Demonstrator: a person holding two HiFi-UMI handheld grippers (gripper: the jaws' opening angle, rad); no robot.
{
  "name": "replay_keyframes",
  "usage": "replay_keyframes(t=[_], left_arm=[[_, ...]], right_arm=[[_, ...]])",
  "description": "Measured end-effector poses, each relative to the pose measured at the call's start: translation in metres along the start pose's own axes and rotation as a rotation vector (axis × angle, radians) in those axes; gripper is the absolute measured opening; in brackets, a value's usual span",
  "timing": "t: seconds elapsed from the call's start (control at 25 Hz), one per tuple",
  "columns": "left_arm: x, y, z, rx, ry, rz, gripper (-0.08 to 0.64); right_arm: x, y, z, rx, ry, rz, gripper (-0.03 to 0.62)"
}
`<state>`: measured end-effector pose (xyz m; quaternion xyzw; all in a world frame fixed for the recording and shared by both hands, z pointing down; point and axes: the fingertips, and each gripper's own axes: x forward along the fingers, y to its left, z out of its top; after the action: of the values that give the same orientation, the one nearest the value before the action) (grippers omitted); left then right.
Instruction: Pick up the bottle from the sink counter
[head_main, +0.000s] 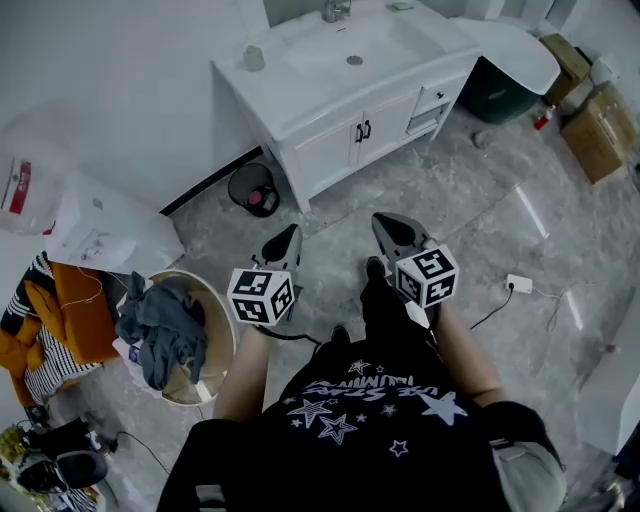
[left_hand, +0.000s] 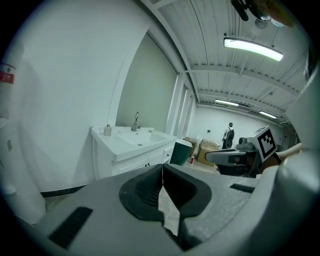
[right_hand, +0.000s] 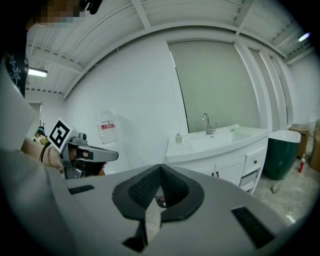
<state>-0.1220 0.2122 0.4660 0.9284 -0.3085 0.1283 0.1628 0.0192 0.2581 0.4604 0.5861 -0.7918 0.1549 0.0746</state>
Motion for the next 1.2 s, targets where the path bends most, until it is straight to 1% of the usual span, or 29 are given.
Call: replay_keyframes(t=[0.16, 0.36, 0.56, 0.76, 0.96, 1.08, 1.2], left_arm=[[0.032, 0.022, 0.015, -0.025, -0.015, 0.056, 0.011], [0.083, 0.049, 0.047, -0.064, -0.034, 0.157, 0.011], [0.136, 0.075, 0.089, -0.053, -0.049, 0.245, 0.011], [0.177, 0.100, 0.115, -0.073, -0.064, 0.340, 0.011], [0.199, 0.118, 0.134, -0.099, -0.076, 0.416, 0.011], [0.205, 0.129, 0.139, -0.108, -0.073, 0.442, 0.011], [0.209, 0.145, 0.138, -0.136, -0.073, 0.464, 0.011]], right_arm=[[0.033, -0.036, 0.011, 0.002, -0.009, 0.034, -0.002], [0.090, -0.092, 0.041, -0.007, -0.006, 0.120, 0.000], [0.146, -0.142, 0.075, -0.023, 0.000, 0.199, -0.002], [0.197, -0.185, 0.098, -0.053, 0.017, 0.276, -0.002], [0.237, -0.207, 0.114, -0.044, 0.048, 0.358, 0.000], [0.258, -0.211, 0.121, -0.037, 0.053, 0.379, 0.000], [0.278, -0.211, 0.124, -0.032, 0.065, 0.392, 0.000]])
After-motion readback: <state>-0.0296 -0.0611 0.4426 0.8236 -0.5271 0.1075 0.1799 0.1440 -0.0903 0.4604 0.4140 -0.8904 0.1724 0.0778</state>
